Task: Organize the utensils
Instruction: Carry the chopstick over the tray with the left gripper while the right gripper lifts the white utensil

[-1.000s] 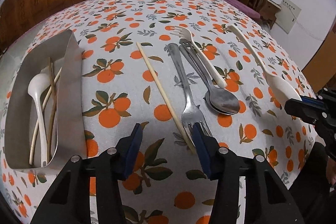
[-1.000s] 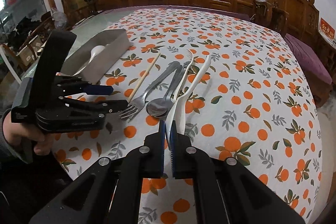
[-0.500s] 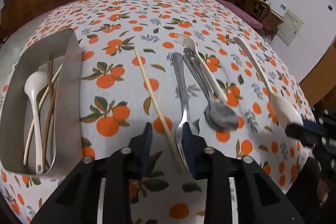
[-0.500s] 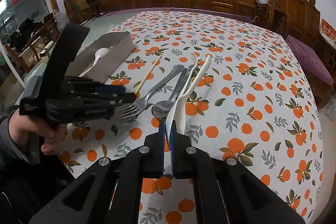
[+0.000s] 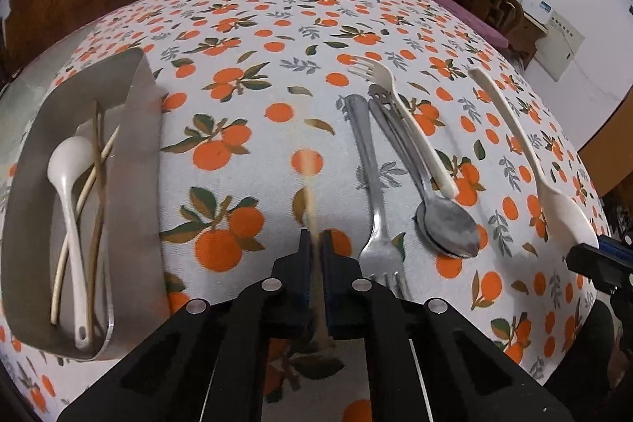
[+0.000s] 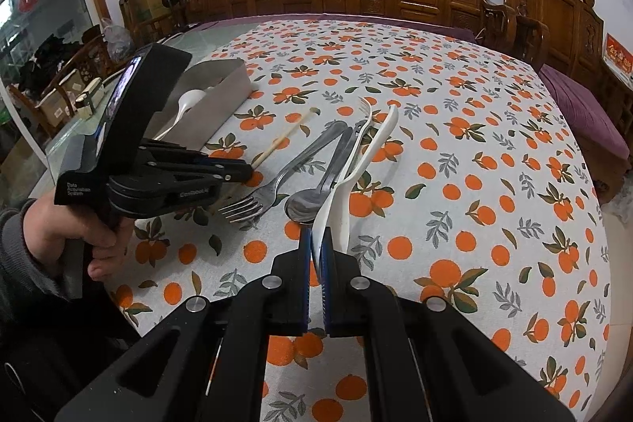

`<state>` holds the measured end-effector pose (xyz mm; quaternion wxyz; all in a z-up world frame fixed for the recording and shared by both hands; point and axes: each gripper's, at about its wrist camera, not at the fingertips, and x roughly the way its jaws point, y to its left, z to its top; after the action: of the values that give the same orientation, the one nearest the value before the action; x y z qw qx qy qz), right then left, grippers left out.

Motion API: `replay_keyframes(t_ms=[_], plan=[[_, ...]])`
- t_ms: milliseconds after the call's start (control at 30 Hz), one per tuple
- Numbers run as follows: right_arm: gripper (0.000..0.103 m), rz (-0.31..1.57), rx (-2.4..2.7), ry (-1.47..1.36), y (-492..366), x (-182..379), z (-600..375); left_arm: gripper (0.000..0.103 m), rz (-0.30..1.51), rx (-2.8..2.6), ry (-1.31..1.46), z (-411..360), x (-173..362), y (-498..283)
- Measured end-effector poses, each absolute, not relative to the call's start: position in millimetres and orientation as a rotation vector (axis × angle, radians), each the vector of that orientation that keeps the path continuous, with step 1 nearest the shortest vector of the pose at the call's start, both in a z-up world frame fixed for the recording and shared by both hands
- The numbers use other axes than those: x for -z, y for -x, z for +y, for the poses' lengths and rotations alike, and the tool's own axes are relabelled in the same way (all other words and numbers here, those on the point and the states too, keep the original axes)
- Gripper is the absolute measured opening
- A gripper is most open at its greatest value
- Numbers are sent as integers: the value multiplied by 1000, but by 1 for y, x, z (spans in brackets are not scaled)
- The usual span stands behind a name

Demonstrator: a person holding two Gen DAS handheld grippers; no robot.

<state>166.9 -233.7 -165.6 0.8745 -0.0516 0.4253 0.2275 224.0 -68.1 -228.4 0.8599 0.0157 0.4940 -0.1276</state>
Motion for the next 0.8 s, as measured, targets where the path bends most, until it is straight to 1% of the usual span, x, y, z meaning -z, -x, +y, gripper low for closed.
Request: replay_keyframes(t_ms=[300, 800], plan=[[6, 880, -485, 126, -171, 158, -221, 4, 964, 269, -23, -46, 201, -210], [6, 825, -571, 155, -181, 133, -161, 4, 872, 229, 9, 8, 156, -196]])
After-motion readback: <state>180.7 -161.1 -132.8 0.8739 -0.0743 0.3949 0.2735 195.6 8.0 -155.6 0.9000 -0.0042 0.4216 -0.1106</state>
